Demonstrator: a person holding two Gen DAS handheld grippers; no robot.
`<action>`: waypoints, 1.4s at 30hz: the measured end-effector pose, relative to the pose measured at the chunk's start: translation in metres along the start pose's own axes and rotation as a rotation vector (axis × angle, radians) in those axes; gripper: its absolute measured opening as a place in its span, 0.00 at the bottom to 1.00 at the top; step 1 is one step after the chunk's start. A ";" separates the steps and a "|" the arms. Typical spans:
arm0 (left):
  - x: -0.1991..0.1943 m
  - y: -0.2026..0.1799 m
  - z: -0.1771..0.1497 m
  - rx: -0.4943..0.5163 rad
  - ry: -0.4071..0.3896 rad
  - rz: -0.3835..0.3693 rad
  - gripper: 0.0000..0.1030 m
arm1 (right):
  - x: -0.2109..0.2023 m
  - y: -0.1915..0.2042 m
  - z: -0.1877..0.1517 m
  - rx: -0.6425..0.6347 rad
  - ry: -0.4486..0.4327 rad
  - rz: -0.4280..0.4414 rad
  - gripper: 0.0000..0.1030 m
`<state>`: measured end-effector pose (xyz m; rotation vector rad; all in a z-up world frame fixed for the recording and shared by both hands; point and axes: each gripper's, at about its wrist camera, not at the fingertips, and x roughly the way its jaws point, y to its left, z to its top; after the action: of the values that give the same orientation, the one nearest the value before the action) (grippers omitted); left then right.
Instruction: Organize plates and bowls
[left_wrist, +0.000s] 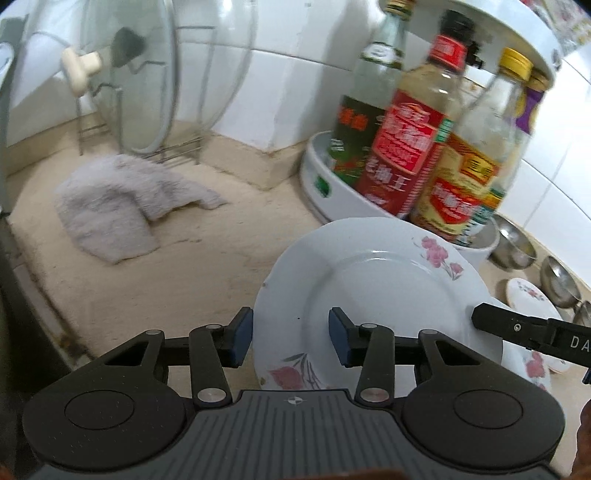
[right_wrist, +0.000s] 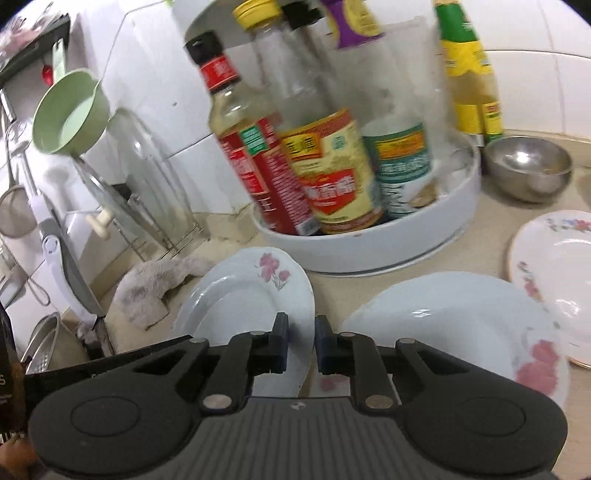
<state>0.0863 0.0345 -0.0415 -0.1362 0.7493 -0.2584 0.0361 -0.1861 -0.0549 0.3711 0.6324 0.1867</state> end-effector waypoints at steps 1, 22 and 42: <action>0.001 -0.004 0.000 0.008 0.001 -0.010 0.50 | -0.004 -0.004 0.000 0.010 -0.005 -0.007 0.15; 0.029 -0.103 -0.017 0.201 0.069 -0.185 0.50 | -0.075 -0.077 -0.018 0.174 -0.092 -0.212 0.15; 0.038 -0.118 -0.023 0.255 0.053 -0.177 0.50 | -0.068 -0.100 -0.026 0.191 -0.064 -0.271 0.17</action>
<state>0.0753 -0.0900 -0.0582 0.0466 0.7515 -0.5243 -0.0281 -0.2897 -0.0768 0.4690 0.6326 -0.1455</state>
